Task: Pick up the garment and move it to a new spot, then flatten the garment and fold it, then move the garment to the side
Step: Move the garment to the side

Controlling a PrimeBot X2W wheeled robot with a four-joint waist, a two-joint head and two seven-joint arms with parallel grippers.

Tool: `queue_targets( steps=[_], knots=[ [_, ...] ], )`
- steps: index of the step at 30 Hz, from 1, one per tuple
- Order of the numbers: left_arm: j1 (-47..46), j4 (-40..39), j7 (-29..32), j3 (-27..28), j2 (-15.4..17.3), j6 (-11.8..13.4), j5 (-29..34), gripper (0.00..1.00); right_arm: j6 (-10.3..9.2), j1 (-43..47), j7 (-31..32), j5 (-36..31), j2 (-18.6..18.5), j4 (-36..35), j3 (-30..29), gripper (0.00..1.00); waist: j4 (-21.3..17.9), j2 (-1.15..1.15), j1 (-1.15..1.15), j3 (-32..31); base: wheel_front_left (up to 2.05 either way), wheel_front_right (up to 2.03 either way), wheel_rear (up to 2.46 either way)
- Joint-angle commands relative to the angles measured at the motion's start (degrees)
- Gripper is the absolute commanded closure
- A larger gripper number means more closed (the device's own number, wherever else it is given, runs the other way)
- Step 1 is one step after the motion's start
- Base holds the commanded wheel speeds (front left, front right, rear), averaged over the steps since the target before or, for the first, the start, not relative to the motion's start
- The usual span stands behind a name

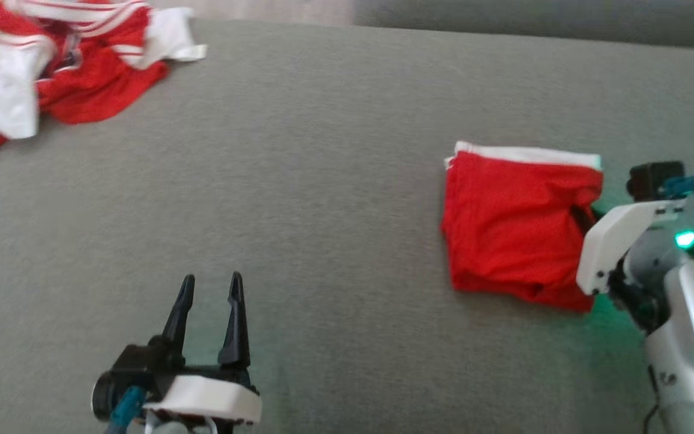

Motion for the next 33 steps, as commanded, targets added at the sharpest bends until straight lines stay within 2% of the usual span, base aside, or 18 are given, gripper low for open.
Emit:
queue_targets(
  steps=[1,4,5,12,16,19,23,33],
  knots=[
    [-3.10,-2.34,-0.70,2.03,0.58,-0.07,0.96,0.00,-0.04,-3.19,-0.65,0.02,-1.91,-3.28,0.84,1.00,-6.29,0.00,-0.01,2.22,0.00,0.00,0.00],
    [-4.40,-3.12,-0.40,1.59,0.82,-0.23,1.69,0.00,-0.04,-4.22,-0.69,-0.24,-3.66,-4.68,0.46,1.00,-11.60,0.00,-0.01,3.75,0.00,0.00,0.00],
    [-4.40,-3.12,-0.40,1.59,0.82,-0.23,1.69,0.00,-0.04,-4.22,-0.69,-0.24,-3.66,-4.68,0.46,1.00,-11.60,0.00,-0.01,3.75,0.00,0.00,0.00],
    [-8.10,-4.97,1.69,0.65,2.06,-0.41,3.55,0.00,-0.04,-6.30,-1.23,-0.27,-5.48,-8.02,-0.48,1.00,-23.06,0.00,-0.01,7.96,0.00,0.00,0.00],
    [-10.02,-5.79,3.34,-0.20,2.73,-0.66,4.55,0.00,-0.04,-7.61,-2.16,-0.66,-5.21,-8.64,-0.76,1.00,-26.65,0.00,-0.01,9.99,0.00,0.00,0.00],
    [-11.17,-6.27,4.20,-0.63,2.92,-0.68,5.05,0.00,-0.04,-9.25,-3.13,-1.11,-5.02,-8.05,-0.83,1.00,-27.25,0.00,-0.01,11.12,0.00,0.00,0.00],
    [-12.25,-6.79,5.02,-0.97,3.11,-0.55,5.53,0.00,-0.04,-12.17,-3.94,-2.43,-6.36,-5.90,-0.88,1.00,-25.68,0.00,-0.01,12.17,0.00,0.00,0.00],
    [-12.18,-8.44,5.46,-0.11,4.30,0.93,5.80,0.00,-0.04,-20.36,-5.68,-7.78,-14.63,0.86,-4.47,1.00,-18.95,0.00,-0.01,14.73,0.00,0.00,0.00]
  ],
)
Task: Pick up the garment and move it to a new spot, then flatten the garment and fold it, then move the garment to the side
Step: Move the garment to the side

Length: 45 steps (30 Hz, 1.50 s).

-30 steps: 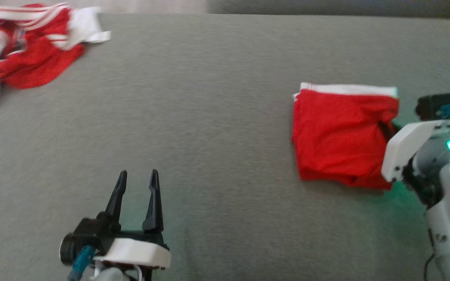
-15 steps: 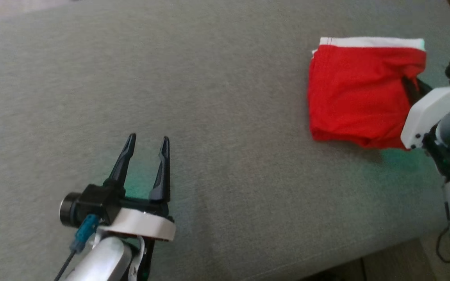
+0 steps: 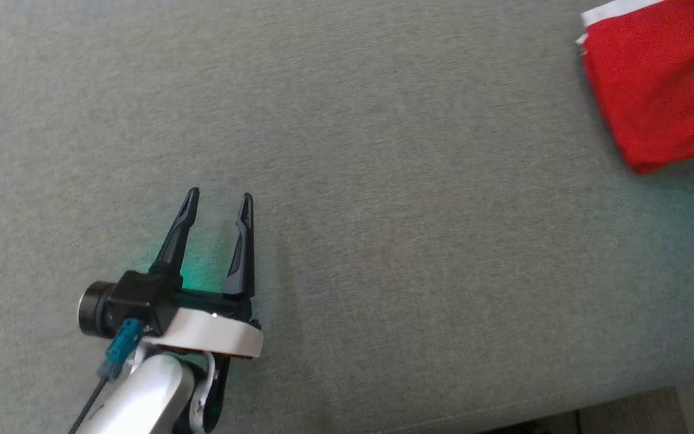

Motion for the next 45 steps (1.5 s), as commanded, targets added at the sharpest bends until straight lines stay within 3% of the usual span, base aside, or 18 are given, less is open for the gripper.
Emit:
queue_targets(
  steps=[1,3,4,5,6,17,26,37,45],
  knots=[
    [-0.78,-2.15,-0.20,2.02,1.16,0.49,0.34,0.00,-0.04,-0.91,-0.55,-0.43,-1.99,-1.27,-0.34,1.00,1.47,0.00,0.00,0.93,0.00,0.00,0.00],
    [-0.51,-2.37,-0.27,2.17,1.37,0.66,0.25,0.00,-0.04,-1.36,-0.73,-1.10,-2.58,-0.66,-1.17,1.00,1.88,0.00,0.00,1.22,0.00,0.00,0.00],
    [-0.40,-2.44,-0.29,2.20,1.46,0.72,0.21,0.00,-0.04,-1.49,-0.90,-1.42,-2.65,-0.43,-1.51,0.70,2.00,0.00,0.00,1.31,0.00,0.00,0.00],
    [-0.36,-2.50,-0.29,2.22,1.51,0.76,0.19,0.00,-0.04,-1.58,-1.14,-1.69,-2.58,-0.29,-1.88,0.26,2.09,0.00,0.00,1.42,0.00,0.00,0.00],
    [-0.33,-2.53,-0.31,2.24,1.55,0.81,0.16,0.00,-0.04,-1.64,-1.64,-2.01,-2.42,-0.29,-2.36,0.00,2.13,0.00,0.00,1.51,0.00,0.00,0.00],
    [-0.19,-1.78,-0.49,1.87,1.25,0.86,-0.30,0.00,-0.04,-0.02,-5.34,-2.43,1.49,-3.31,-2.33,0.00,2.05,0.00,0.00,-0.38,0.00,0.00,0.00],
    [2.07,1.30,-2.27,3.67,0.86,1.02,-2.88,0.00,-0.04,4.29,-11.18,-0.54,5.65,-7.84,2.36,0.00,4.45,0.00,0.00,-8.33,0.00,0.00,0.00],
    [9.85,7.02,-4.57,7.68,0.82,1.56,-7.76,0.00,-0.04,21.32,-19.83,-2.27,17.86,-12.41,2.33,0.00,9.27,0.00,0.00,-20.84,0.00,0.00,0.00],
    [14.40,8.61,-5.18,7.51,0.58,0.75,-9.01,0.00,-0.04,34.53,-23.88,-3.76,21.04,-16.66,1.18,0.00,12.67,0.00,0.00,-24.67,0.00,0.00,0.00]
  ],
)
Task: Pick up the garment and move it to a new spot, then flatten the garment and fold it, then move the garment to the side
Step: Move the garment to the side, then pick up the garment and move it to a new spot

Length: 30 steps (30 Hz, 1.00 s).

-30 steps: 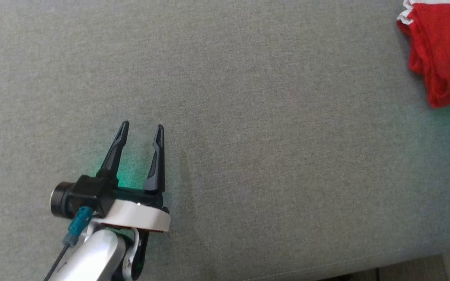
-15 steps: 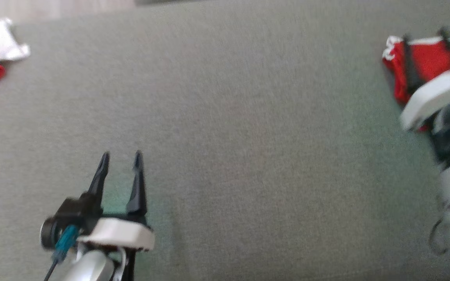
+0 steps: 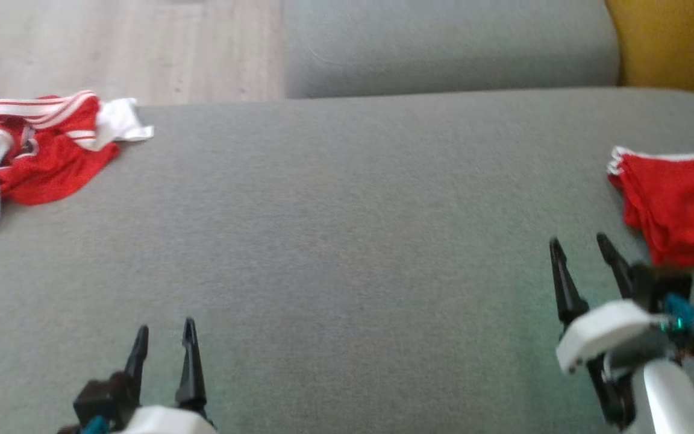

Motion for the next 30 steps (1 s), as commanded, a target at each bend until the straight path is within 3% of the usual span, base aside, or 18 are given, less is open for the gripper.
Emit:
queue_targets(
  steps=[1,10,24,30],
  knots=[
    [-0.93,-1.34,-0.68,1.82,0.54,-0.20,-0.11,0.00,-0.04,-0.07,-1.17,0.10,0.14,-3.32,1.39,0.00,1.78,0.00,0.02,-1.47,0.00,0.00,0.00],
    [1.59,-3.20,-0.22,0.48,0.12,0.81,0.02,0.00,-0.04,8.51,-3.09,6.28,0.20,-8.11,4.94,0.00,2.92,0.00,0.02,-1.98,0.00,0.00,0.00],
    [0.83,-3.69,0.30,0.11,0.37,0.79,-0.09,0.00,-0.04,10.09,-2.74,6.12,0.21,-9.39,5.21,0.00,2.50,0.00,0.02,-1.74,0.00,0.00,0.00],
    [0.14,-3.29,0.36,-0.39,0.09,0.65,0.12,0.00,-0.04,10.15,-3.32,5.74,0.21,-9.74,4.91,0.00,4.12,0.00,0.02,-1.56,0.00,0.00,0.00]
  ],
)
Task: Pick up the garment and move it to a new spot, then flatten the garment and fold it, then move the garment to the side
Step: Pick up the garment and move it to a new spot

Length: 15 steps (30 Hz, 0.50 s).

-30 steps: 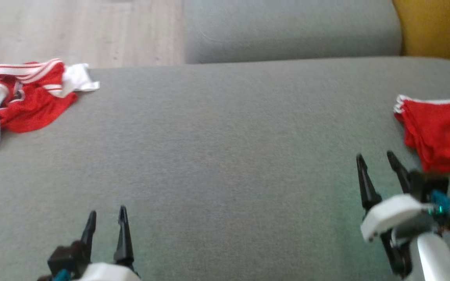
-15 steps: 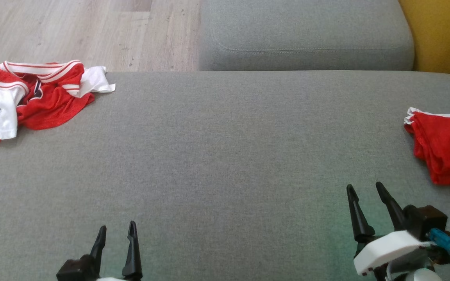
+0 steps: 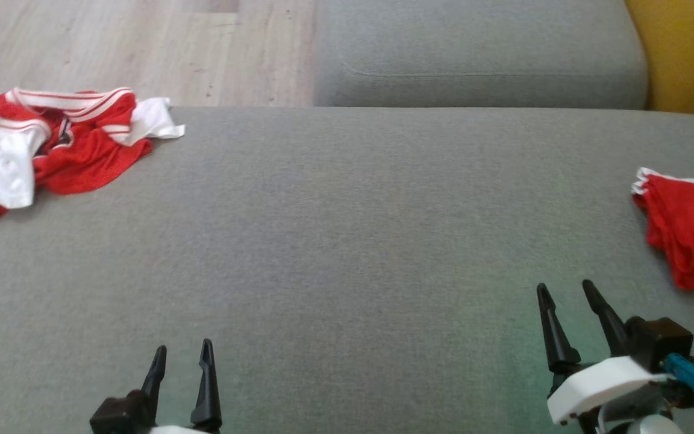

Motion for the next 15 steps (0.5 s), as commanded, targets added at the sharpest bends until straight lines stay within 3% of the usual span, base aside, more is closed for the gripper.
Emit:
queue_targets(
  steps=[1,6,15],
  knots=[
    [-3.37,-1.40,-0.21,1.64,0.41,0.10,0.22,0.00,-0.04,-1.07,-0.76,-0.44,-0.29,-2.37,1.24,0.00,1.08,0.00,0.00,-0.11,0.00,0.00,0.00],
    [-4.06,-1.73,0.07,1.53,0.77,0.38,0.69,0.00,-0.04,-0.65,-0.95,-0.98,-0.29,-2.69,0.40,0.00,7.38,0.00,0.00,-0.54,0.00,0.00,0.00],
    [-3.71,-3.69,0.53,2.92,2.98,1.57,0.75,0.00,-0.04,-0.89,-1.91,0.35,-0.29,-2.27,1.07,0.00,22.41,0.00,0.00,-0.57,0.00,0.00,0.00]
  ],
)
